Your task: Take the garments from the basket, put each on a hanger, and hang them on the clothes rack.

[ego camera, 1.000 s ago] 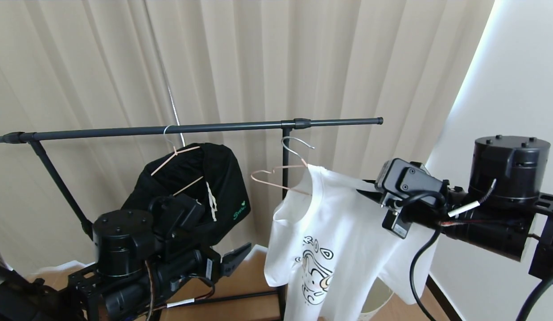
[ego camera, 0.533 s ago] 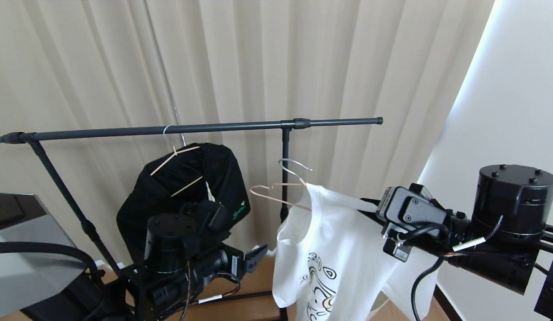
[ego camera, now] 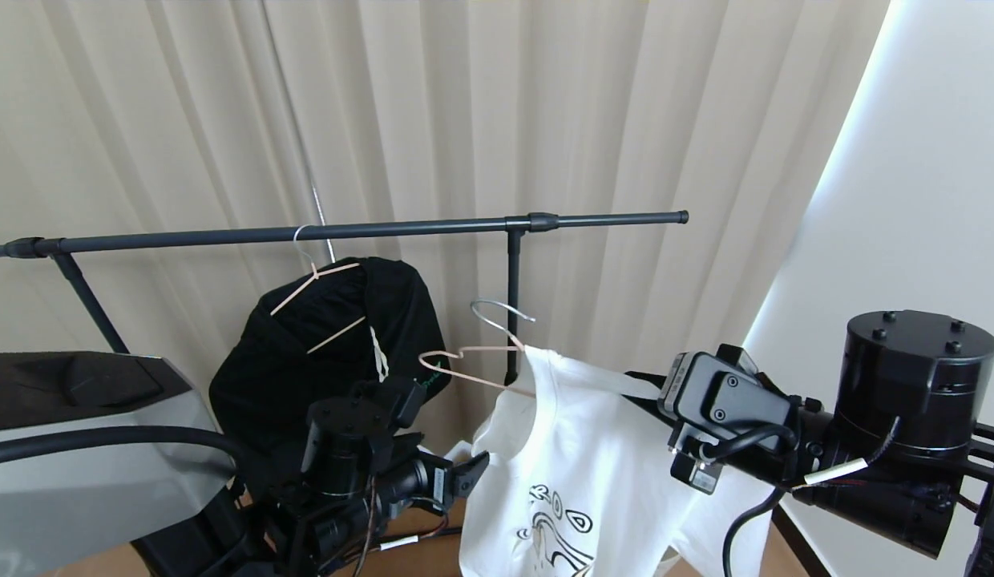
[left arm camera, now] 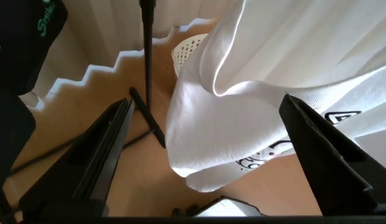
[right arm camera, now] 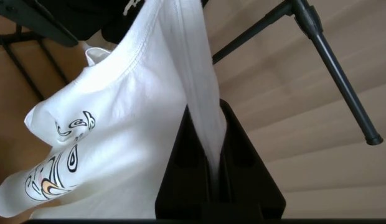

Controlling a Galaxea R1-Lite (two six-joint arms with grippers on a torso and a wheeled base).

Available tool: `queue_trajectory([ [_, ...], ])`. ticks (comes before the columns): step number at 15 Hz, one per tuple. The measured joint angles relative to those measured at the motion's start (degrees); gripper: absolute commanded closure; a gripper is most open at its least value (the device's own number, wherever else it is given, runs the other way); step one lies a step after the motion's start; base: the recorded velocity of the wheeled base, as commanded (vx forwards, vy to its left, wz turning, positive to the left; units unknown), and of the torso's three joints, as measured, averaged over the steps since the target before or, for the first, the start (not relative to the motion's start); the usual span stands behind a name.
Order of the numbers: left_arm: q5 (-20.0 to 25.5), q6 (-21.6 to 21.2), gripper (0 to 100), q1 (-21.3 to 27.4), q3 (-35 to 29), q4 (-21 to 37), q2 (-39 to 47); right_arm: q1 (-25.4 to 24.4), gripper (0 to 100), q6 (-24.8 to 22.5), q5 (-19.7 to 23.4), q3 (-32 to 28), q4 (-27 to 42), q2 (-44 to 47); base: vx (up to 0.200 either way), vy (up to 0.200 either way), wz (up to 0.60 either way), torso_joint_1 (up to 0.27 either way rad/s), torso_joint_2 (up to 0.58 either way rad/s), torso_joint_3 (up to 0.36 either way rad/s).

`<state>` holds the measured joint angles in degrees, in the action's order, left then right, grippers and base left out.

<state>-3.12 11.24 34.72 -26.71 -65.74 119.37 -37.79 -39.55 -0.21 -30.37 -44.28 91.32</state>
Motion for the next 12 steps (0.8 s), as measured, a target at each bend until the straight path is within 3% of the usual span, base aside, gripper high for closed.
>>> queue_trajectory([
  [7, -6.7, -0.1, 0, 1.0, -2.7, 0.0, 1.8, -3.2, 100, 0.5, -0.5, 0.5, 0.0, -1.0, 0.000, 0.000, 0.00, 0.000, 0.00, 0.000],
  [12, -7.0, -0.3, 0, 1.2, -2.9, 0.0, 3.3, -4.0, 100, 0.5, -1.1, 1.0, 0.0, -2.1, 0.000, 0.000, 0.00, 0.000, 0.00, 0.000],
])
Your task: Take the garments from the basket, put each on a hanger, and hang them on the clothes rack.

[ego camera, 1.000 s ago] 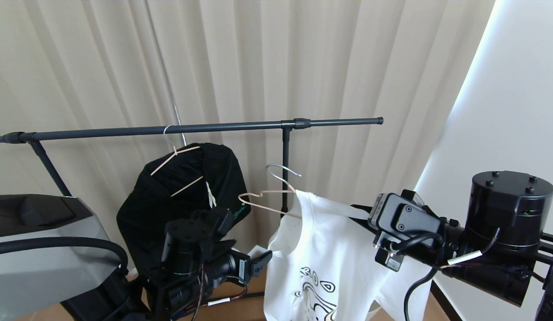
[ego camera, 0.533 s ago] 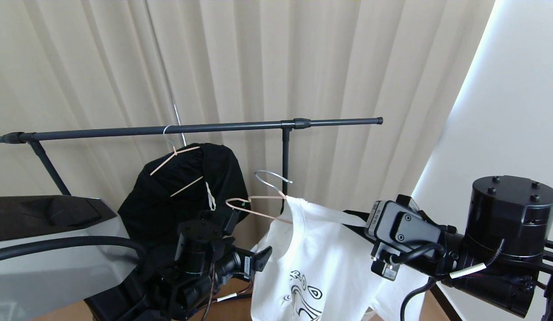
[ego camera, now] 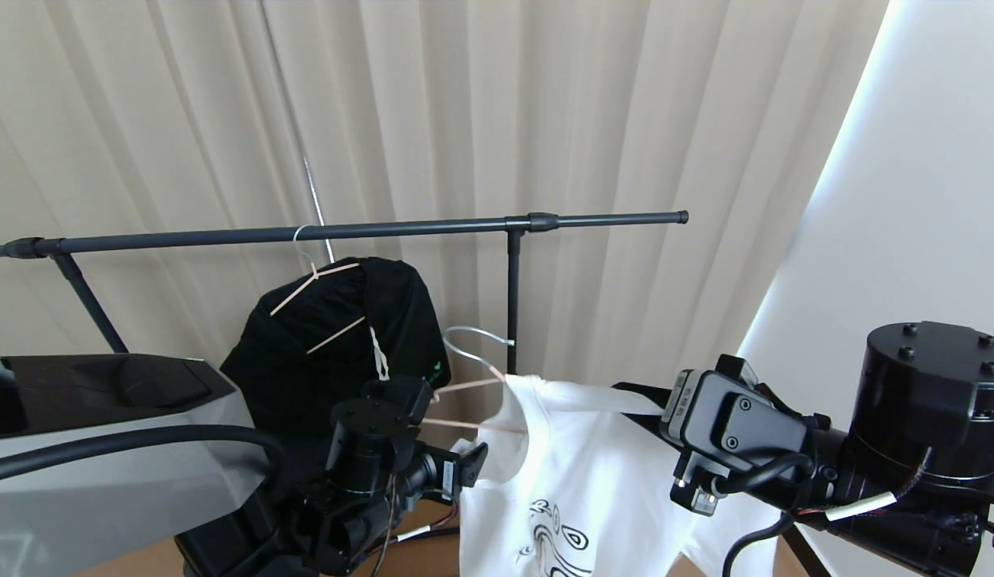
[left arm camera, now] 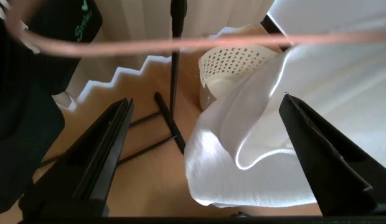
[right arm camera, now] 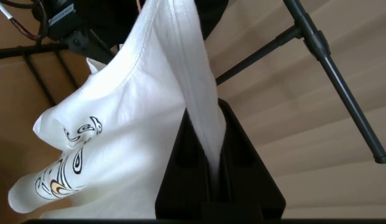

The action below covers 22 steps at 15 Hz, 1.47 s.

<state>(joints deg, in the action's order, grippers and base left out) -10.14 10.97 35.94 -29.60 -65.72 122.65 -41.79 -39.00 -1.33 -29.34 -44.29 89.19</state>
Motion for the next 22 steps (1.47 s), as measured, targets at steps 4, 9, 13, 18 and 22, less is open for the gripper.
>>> queue_trajectory([
  [4, -0.1, -0.1, 100, 0.2, 0.0, 0.0, 1.1, 0.0, 100, 0.0, 0.0, 0.3, 0.1, -1.0, 0.000, 0.000, 0.00, 0.000, 0.00, 0.000],
  [9, -0.1, -0.5, 100, 0.8, 0.5, -0.4, 1.3, 0.1, 100, 0.1, -0.1, 0.0, 0.0, -0.8, 0.000, 0.000, 0.00, 0.000, 0.00, 0.000],
  [13, -0.1, -2.0, 100, 0.8, 1.5, -2.4, 1.3, 1.4, 100, 3.7, -0.5, -1.3, 0.0, 0.2, 0.000, 0.000, 0.00, 0.000, 0.00, 0.000],
  [18, 0.0, -5.7, 100, 0.8, 4.2, -7.3, 1.3, 3.3, 100, 4.3, -0.4, -2.0, 0.1, 1.0, 0.000, 0.000, 0.00, 0.000, 0.00, 0.000],
  [22, 0.1, -8.6, 100, 0.8, 6.0, -9.5, 1.7, 4.6, 100, 4.5, -0.3, -2.5, 0.0, 1.0, 0.000, 0.000, 0.00, 0.000, 0.00, 0.000],
])
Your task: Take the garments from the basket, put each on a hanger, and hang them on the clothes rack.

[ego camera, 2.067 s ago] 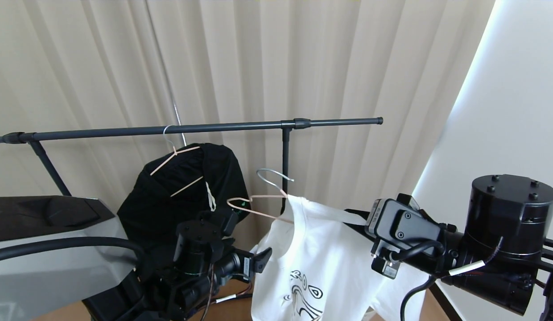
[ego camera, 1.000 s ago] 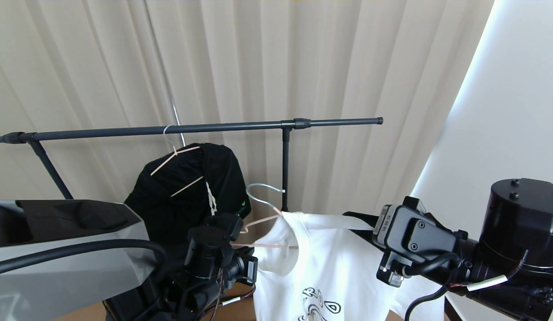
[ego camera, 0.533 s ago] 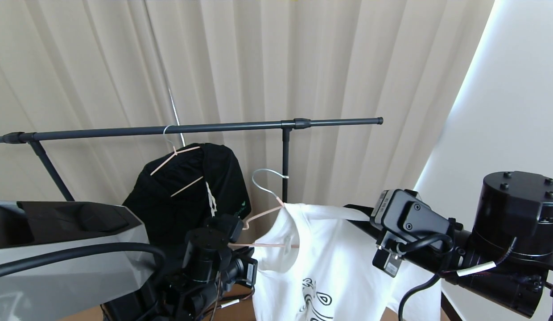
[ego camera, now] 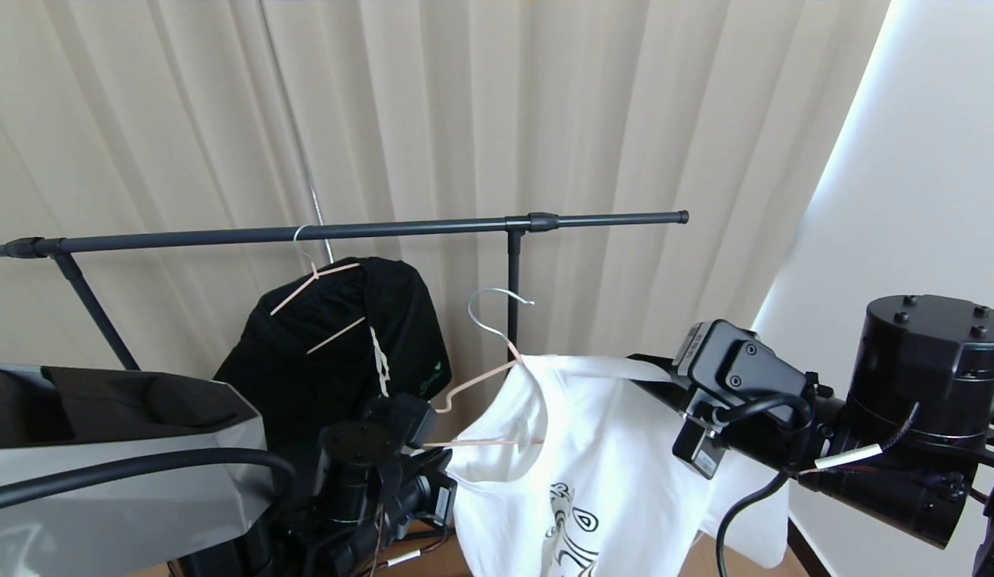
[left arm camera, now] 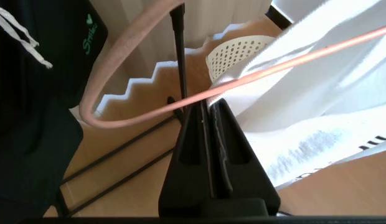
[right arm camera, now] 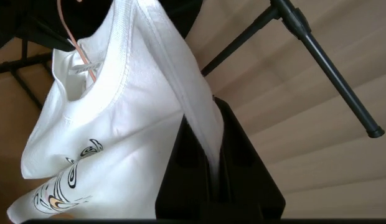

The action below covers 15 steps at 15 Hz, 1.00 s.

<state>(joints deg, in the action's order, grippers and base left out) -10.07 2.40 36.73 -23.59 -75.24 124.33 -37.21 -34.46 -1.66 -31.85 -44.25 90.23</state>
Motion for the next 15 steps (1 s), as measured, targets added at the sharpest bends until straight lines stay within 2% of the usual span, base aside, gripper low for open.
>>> queue_trajectory([
  [7, 0.0, -0.8, 100, -1.0, 0.6, -4.0, 1.2, 2.3, 100, 0.0, 0.1, -0.3, 0.0, -0.2, 0.000, 0.000, 0.00, 0.000, 0.00, 0.000],
  [15, 0.0, -1.2, 100, -4.1, 0.0, -4.3, 1.2, 5.5, 100, 0.0, 0.4, -0.7, 0.0, 0.1, 0.000, 0.000, 0.00, 0.000, 0.00, 0.000],
])
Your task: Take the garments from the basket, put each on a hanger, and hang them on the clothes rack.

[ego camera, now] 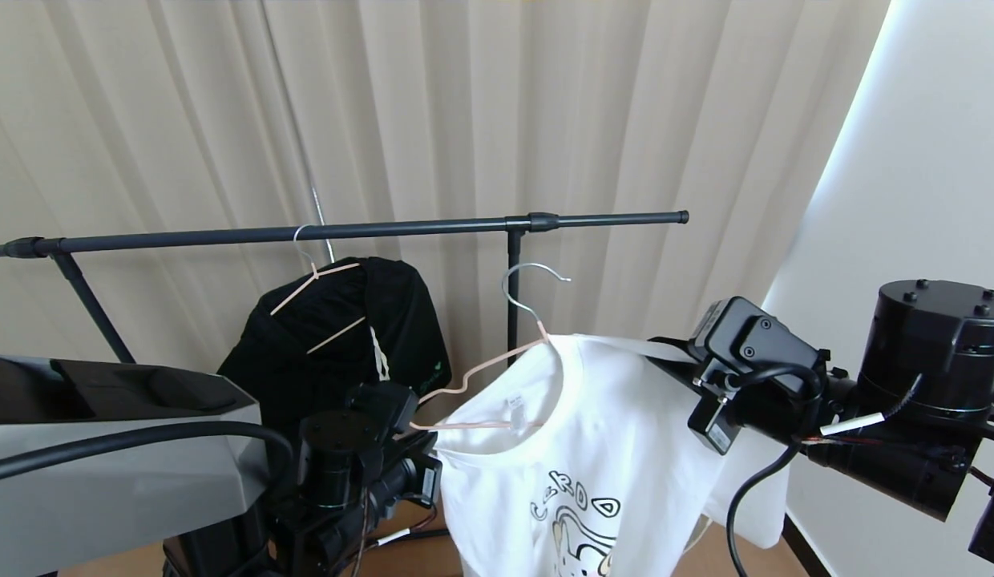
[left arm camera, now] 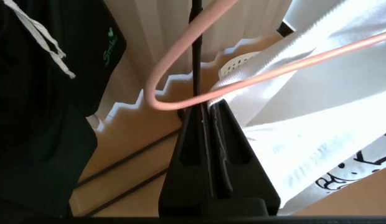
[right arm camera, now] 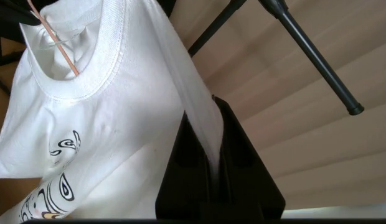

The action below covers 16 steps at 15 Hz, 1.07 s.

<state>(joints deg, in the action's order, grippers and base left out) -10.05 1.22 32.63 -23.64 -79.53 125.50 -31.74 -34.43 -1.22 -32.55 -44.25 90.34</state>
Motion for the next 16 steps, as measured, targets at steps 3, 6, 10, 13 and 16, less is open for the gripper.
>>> queue_trajectory([
  [3, 0.0, -0.4, 100, -1.2, -0.1, 0.0, -0.2, 0.9, 100, 0.0, 0.0, -0.1, 0.0, 0.0, 0.000, 0.000, 0.00, 0.000, 0.00, 0.000],
  [6, 0.4, -0.5, 100, -2.1, -0.1, 0.0, -0.8, 1.7, 100, 0.0, 0.0, -0.2, 0.0, 0.0, 0.000, 0.000, 0.00, 0.000, 0.00, 0.000],
  [10, 0.5, -0.5, 100, -2.9, -0.1, 0.0, -1.9, 2.8, 100, 0.0, 0.0, -0.2, 0.0, -0.2, 0.000, 0.000, 0.00, 0.000, 0.00, 0.000],
  [13, 0.5, -0.6, 100, -3.6, -0.1, 0.0, -2.7, 3.5, 100, 0.0, 0.0, -0.2, 0.0, -0.3, 0.000, 0.000, 0.00, 0.000, 0.00, 0.000],
  [16, 0.7, -0.6, 100, -3.9, -0.1, 0.1, -3.6, 4.5, 100, 0.0, 0.0, -0.2, 0.0, -0.5, 0.000, 0.000, 0.00, 0.000, 0.00, 0.000],
])
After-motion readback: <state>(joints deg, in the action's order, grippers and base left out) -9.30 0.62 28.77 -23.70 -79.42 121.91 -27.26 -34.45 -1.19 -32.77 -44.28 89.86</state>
